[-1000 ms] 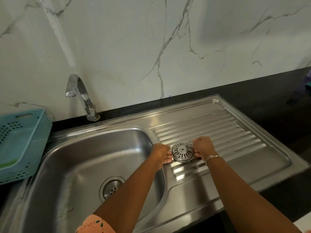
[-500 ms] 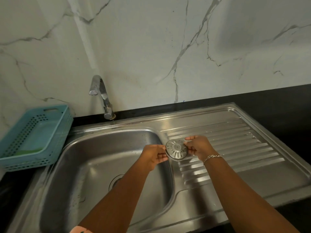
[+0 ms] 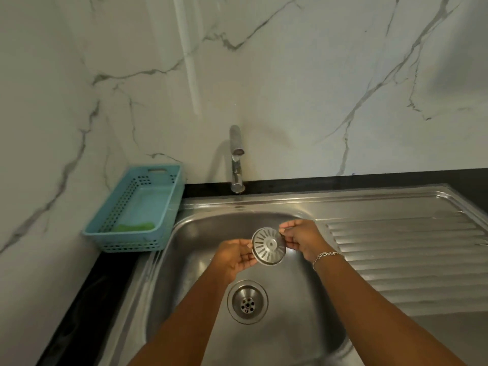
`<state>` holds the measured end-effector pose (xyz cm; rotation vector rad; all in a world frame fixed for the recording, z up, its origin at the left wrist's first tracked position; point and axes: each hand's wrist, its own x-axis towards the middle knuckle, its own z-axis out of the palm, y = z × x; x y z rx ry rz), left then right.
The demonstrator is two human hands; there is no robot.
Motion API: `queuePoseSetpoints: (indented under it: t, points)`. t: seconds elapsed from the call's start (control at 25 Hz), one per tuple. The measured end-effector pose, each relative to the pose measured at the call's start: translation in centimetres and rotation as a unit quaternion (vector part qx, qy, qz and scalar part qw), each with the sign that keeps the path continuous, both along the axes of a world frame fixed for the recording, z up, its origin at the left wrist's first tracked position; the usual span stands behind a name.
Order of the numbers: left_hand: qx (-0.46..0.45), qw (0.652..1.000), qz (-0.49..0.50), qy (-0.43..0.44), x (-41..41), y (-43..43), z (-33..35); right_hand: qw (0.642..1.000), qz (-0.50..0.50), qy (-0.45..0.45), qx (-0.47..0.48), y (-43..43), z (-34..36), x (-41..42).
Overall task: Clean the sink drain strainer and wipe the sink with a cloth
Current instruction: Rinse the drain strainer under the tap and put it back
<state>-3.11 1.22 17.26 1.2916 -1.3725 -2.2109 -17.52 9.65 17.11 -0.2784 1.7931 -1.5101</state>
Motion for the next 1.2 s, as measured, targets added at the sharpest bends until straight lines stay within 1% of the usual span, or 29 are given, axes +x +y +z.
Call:
queuePoseSetpoints:
  t: [0.28, 0.4, 0.56, 0.76, 0.92, 1.08, 1.12, 1.16, 1.2]
  points:
    - [-0.019, 0.999, 0.034, -0.035, 4.2, -4.7, -2.6, 0.997, 0.016, 0.057, -0.051, -8.0, 3.4, 0.0]
    - [-0.013, 0.998, 0.036, -0.041, 4.9, -5.9, -3.3, 0.996, 0.011, 0.062, -0.071, -10.9, 4.7, -0.6]
    - [-0.002, 0.998, 0.04, -0.057, 5.1, -7.3, -4.1, 0.996, -0.007, 0.049, -0.079, -13.9, 5.0, -1.9]
    - [0.006, 0.997, 0.04, -0.06, 4.7, -8.3, -4.7, 0.994, 0.019, 0.073, -0.081, -16.4, 3.8, -2.8]
    - [0.012, 0.997, 0.05, -0.064, 4.2, -8.4, -5.3, 0.986, 0.032, 0.147, -0.065, -17.5, 3.5, -3.3]
    - [0.018, 0.996, 0.052, -0.069, 3.5, -8.1, -5.8, 0.965, 0.089, 0.249, -0.003, -18.4, 4.1, -3.0]
    - [0.018, 0.996, 0.05, -0.072, 3.3, -7.9, -5.8, 0.962, 0.099, 0.255, 0.016, -18.6, 4.4, -3.0]
    - [0.02, 0.996, 0.048, -0.076, 3.1, -7.8, -5.8, 0.964, 0.103, 0.242, 0.025, -18.6, 4.5, -3.0]
    - [0.02, 0.996, 0.046, -0.079, 3.0, -7.7, -5.8, 0.974, 0.1, 0.204, 0.012, -18.4, 4.6, -2.9]
